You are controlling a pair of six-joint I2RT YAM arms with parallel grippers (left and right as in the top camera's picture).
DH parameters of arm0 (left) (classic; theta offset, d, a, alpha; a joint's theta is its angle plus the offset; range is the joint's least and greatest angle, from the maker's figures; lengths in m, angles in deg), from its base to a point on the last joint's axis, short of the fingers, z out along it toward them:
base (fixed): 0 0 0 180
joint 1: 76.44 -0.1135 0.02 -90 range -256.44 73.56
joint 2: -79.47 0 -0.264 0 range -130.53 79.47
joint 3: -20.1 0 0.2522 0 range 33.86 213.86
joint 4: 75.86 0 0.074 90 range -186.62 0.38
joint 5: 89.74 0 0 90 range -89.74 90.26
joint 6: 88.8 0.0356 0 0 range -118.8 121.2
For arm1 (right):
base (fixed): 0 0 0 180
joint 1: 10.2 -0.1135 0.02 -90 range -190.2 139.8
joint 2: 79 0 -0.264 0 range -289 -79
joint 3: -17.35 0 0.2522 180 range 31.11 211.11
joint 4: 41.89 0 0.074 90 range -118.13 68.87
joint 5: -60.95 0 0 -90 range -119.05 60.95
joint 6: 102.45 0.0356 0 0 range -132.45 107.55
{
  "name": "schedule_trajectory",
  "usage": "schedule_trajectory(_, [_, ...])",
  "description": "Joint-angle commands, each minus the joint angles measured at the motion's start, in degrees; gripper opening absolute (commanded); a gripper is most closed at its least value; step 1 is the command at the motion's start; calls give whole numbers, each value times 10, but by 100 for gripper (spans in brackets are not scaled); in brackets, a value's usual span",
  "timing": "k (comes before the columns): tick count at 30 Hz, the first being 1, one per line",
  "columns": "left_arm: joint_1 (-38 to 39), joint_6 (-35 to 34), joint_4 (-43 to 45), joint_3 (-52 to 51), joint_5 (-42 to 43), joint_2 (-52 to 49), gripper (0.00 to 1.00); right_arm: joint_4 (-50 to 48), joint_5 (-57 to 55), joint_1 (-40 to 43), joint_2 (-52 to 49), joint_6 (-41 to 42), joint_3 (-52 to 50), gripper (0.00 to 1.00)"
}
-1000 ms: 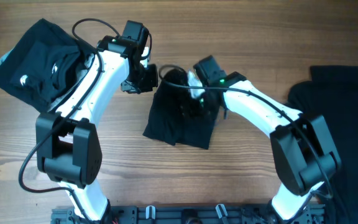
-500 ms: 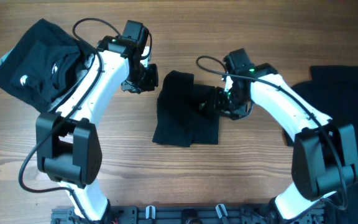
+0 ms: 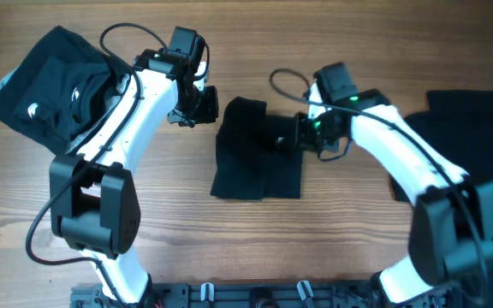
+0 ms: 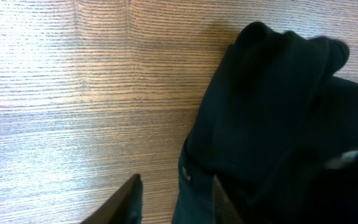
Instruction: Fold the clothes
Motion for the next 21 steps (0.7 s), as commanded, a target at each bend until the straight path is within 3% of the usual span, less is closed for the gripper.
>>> schedule_trajectory(1, [1,7,8,-2,7,-5,45,19,-79,20,67,-21,23,4])
schedule_trajectory(4, [1,7,16,-2,7,-5,50,61,-119,21,62,-20,18,4])
schedule_trajectory(10, [1,19,17,-2,7,-5,51,74,-127,21,23,7,-38,5])
schedule_trajectory(14, [1,19,17,-2,7,-5,52,70,-138,21,23,8,-50,32])
schedule_trajectory(17, [6,19,18,-2,36,-5,51,61,-137,26,24,7,-50,32])
schedule_trajectory(18, [10,20,22,-2,51,-5,47,60,-135,29,28,0,-47,31])
schedule_trajectory(19, [14,20,26,-2,60,-5,37,58,-126,32,32,-17,-41,31])
schedule_trajectory(21, [28,32,37,-2,73,-6,9,56,-120,36,47,-38,-24,30])
